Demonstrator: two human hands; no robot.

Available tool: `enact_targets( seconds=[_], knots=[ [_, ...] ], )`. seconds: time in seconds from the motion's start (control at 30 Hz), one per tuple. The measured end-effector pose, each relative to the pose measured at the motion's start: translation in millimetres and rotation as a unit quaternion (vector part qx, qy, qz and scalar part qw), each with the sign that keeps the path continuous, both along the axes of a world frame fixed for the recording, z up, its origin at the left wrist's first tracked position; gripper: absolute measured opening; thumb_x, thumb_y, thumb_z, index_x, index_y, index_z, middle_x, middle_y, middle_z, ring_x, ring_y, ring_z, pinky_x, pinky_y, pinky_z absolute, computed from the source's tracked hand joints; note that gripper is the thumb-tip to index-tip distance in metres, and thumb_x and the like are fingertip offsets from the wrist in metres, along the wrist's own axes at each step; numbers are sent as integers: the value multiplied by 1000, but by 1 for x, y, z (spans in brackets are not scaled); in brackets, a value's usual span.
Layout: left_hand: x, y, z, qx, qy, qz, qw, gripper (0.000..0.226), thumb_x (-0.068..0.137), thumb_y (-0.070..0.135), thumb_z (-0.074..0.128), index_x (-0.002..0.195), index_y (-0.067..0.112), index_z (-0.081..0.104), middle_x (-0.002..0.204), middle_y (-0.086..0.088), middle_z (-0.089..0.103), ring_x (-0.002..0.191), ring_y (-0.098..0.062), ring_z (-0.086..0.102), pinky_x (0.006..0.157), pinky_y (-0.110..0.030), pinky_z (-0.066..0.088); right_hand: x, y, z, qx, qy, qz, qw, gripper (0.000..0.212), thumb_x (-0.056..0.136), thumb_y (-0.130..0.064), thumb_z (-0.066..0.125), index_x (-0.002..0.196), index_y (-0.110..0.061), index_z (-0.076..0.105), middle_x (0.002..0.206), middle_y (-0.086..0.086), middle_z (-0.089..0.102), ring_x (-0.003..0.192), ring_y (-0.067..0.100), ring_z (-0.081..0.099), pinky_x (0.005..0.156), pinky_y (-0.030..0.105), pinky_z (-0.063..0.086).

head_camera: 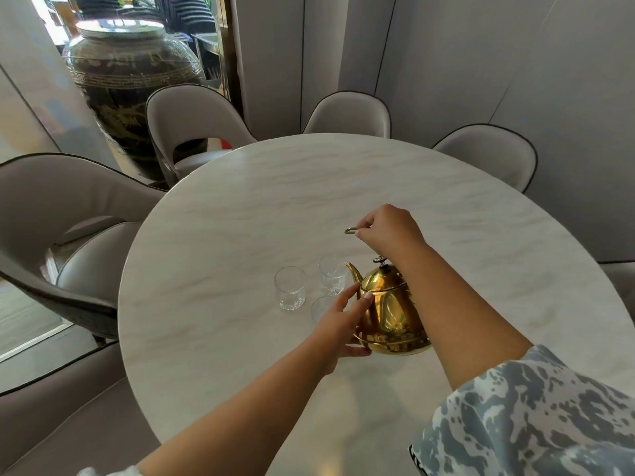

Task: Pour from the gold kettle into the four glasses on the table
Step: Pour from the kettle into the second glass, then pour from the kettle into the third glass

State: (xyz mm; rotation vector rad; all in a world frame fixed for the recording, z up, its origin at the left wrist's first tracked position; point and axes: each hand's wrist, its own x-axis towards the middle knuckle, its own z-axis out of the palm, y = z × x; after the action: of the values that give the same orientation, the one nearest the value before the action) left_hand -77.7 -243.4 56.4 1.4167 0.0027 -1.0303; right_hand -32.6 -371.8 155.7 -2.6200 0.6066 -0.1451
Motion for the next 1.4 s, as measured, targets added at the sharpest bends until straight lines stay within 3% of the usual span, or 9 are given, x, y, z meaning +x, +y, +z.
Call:
enact_targets(
  seconds=[0.4,0.53,0.77,0.83,0.9,1.1,1.17,1.3,1.4],
  knots=[
    [0,0,3,3,0,-2,1000,53,92,51,55,142,46,36,123,-9,51,116,-38,60,89,-47,57,1,0,2,1,3,-5,1000,20,90,-22,64,107,-17,75,95,6,75,63,17,59,47,18,37],
    [0,2,4,7,-3,-7,1000,53,92,51,54,142,46,35,134,-14,51,116,-39,60,91,-49,56,1,2,1,3,3,-8,1000,20,90,-21,64,107,-17,75,97,6,75,63,16,60,46,17,38],
    [2,6,0,4,-19,-14,1000,53,91,51,58,140,49,37,108,-4,59,110,-32,62,92,-48,56,-13,3,-1,11,-30,-20,999,25,92,-23,62,114,-16,73,101,6,75,55,10,56,48,19,40],
    [1,8,-2,6,-32,-12,999,52,90,49,60,138,49,39,102,0,62,110,-29,62,94,-50,54,-24,3,-2,26,-55,-29,998,26,92,-23,62,114,-17,73,106,5,75,66,14,63,58,21,45],
    [-2,10,-3,9,-43,-13,999,53,89,48,63,137,50,41,107,-2,64,112,-27,62,97,-52,52,-36,4,-6,49,-86,-44,994,27,91,-23,62,114,-18,74,109,4,74,80,18,67,64,21,47],
    [-16,19,-7,4,-50,-26,998,56,86,46,68,136,49,44,124,-5,63,114,-24,61,96,-50,52,-72,11,-15,76,-141,-76,984,27,91,-23,63,116,-19,73,122,0,69,77,14,62,51,11,36],
    [-24,24,-10,0,-45,-32,998,57,85,45,68,136,48,44,123,-6,63,114,-25,61,96,-50,52,-82,15,-16,76,-146,-78,983,27,91,-23,63,116,-20,73,123,0,69,74,12,61,51,9,34],
    [-41,35,-15,0,-27,-37,999,55,85,42,69,135,47,45,123,-7,63,115,-28,61,95,-52,52,-99,25,-20,80,-133,-83,984,26,91,-25,64,115,-21,73,120,-1,70,46,0,47,44,12,33],
    [-54,46,-21,-2,-17,-34,999,55,85,41,70,135,46,46,120,-8,64,113,-28,62,89,-48,56,-109,33,-23,78,-117,-71,988,25,90,-25,65,113,-21,74,116,-2,72,46,1,48,45,13,35]
  ],
)
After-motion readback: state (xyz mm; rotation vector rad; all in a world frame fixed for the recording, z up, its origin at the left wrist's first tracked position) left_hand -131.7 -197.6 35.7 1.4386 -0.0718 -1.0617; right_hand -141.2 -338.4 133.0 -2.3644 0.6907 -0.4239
